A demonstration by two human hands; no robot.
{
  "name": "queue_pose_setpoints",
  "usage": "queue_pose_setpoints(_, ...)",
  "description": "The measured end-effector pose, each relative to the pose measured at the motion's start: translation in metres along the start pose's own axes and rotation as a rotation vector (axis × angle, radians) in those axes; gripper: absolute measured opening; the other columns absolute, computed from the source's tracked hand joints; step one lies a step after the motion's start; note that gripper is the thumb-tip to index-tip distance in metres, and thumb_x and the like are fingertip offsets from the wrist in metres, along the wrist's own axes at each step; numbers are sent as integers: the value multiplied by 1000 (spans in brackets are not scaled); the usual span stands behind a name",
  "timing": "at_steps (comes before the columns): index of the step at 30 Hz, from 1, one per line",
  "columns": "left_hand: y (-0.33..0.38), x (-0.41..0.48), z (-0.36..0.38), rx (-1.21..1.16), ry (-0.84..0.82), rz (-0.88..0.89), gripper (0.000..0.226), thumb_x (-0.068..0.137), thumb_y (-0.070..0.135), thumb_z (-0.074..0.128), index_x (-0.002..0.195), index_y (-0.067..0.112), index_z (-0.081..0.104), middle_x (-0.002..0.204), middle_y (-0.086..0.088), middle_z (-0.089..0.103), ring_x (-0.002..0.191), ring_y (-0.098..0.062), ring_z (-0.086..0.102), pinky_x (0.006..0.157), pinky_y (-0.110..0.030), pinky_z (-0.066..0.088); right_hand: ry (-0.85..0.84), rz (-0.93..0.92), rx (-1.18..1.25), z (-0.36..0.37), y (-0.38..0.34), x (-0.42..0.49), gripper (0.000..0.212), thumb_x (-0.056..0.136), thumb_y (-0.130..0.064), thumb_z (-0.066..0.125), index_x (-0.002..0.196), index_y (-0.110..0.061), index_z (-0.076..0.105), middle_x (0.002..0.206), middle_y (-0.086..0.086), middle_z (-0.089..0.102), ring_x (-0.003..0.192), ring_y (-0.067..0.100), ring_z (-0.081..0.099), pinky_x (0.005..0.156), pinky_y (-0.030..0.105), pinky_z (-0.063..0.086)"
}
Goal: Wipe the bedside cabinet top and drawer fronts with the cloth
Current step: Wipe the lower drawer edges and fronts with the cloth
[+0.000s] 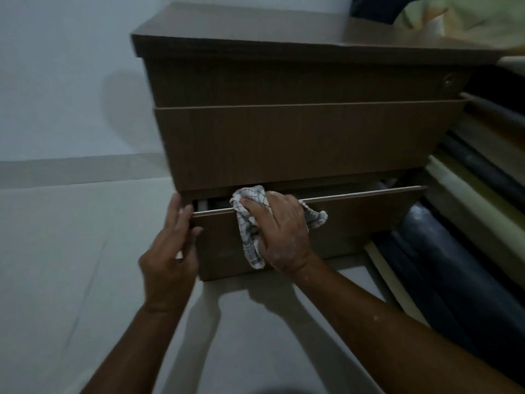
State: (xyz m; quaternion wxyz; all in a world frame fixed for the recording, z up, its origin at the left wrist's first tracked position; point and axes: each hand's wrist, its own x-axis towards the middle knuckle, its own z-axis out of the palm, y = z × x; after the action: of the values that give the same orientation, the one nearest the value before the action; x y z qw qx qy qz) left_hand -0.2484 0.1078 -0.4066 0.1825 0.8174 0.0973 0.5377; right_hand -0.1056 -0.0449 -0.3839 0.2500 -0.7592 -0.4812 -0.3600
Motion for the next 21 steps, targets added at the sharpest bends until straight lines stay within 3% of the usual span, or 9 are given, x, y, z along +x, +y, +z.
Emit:
queue_pose_setpoints(3, -5, -3, 3, 24, 14, -8, 37, 97, 10, 63, 132, -2, 62, 144, -16, 54, 115, -14, 61, 98, -30, 50, -29, 47, -21, -15, 34, -6, 41, 83, -12, 55, 121, -5, 69, 109, 22, 65, 106, 36, 57, 94, 46, 42)
queue_pose_setpoints(6, -9, -4, 7, 13, 2, -27, 39, 101, 15, 58, 136, -2, 59, 147, -14, 52, 113, -17, 61, 98, -36, 50, -25, 113, -62, -33, 69, -13, 41, 82, -17, 54, 118, -5, 68, 112, 20, 65, 108, 32, 53, 96, 44, 39)
queue_pose_setpoints(13, -28, -10, 14, -70, -81, -94, 45, 106, 29, 49, 145, 7, 51, 156, -9, 45, 127, -21, 57, 99, -52, 54, -74, 311, -163, -66, 138, -36, 44, 79, -19, 52, 118, -7, 68, 119, 19, 64, 113, 33, 52, 102, 42, 34)
queue_pose_setpoints(17, -23, -8, 12, -67, -64, -115, 45, 105, 28, 51, 144, 6, 52, 154, -11, 46, 126, -21, 57, 101, -47, 53, -92, 400, -171, -85, 159, -41, 42, 80, -24, 50, 117, -12, 65, 119, 15, 64, 114, 30, 51, 106, 40, 32)
queue_pose_setpoints(21, -7, -2, 7, -46, -44, -130, 44, 103, 26, 53, 139, 1, 57, 149, -15, 51, 121, -15, 61, 106, -25, 47, -63, 394, -145, -103, 174, -41, 38, 82, -21, 51, 115, -10, 64, 116, 16, 64, 113, 24, 46, 106, 34, 28)
